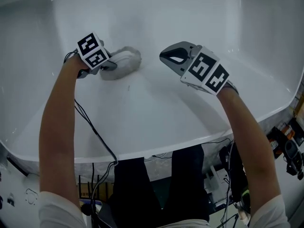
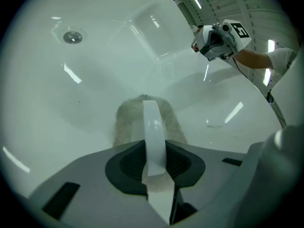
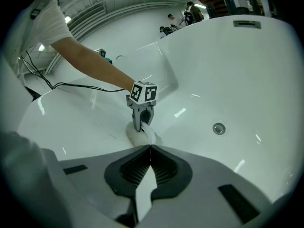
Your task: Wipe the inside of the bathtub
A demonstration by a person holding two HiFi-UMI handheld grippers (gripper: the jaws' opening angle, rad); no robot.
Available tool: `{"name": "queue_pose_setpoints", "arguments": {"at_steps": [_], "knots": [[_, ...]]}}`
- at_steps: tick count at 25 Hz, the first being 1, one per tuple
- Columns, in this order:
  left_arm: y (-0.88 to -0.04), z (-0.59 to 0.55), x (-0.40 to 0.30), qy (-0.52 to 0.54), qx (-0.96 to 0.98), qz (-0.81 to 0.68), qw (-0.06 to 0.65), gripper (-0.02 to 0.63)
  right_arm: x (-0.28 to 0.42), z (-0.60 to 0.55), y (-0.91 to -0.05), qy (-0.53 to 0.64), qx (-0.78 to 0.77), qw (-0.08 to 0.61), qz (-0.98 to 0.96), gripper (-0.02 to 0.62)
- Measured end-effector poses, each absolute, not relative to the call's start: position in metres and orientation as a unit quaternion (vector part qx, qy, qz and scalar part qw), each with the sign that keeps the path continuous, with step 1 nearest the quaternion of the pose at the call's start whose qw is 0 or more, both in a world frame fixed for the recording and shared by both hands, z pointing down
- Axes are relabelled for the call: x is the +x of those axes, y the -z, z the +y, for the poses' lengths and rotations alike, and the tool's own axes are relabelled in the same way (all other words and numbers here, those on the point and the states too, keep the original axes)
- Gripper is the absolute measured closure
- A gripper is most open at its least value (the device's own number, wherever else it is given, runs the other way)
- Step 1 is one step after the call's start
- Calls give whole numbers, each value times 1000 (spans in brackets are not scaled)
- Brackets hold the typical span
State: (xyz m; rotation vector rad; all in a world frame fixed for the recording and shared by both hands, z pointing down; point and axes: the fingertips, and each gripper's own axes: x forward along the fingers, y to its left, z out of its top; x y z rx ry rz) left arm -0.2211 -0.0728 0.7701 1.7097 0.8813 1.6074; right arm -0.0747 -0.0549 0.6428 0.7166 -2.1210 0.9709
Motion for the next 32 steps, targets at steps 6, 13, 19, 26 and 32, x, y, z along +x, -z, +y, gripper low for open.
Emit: {"name": "queue_pose_setpoints", "arguments": {"at_steps": [6,13,19,26,32], "knots": [[-714,-69,-248,-596,660,341,304,506,-93,-60,-618,-375,278,348,-813,576],[-629,-49,-248,-551,686,364,304,506,-116,-56,-584,-385,279,345,-809,576],[-574,-32,-237,-522,708,367,304,506,-128,-58,-567,-402,293,335,-800,575],[-519,-18,-230,-490,724,385,295,506,-135,-67,-546,-386,295,342,-804,577],[-493,-26,-243,-488,724,396,284,506,-137,-76,-546,-383,282,345,-809,577]]}}
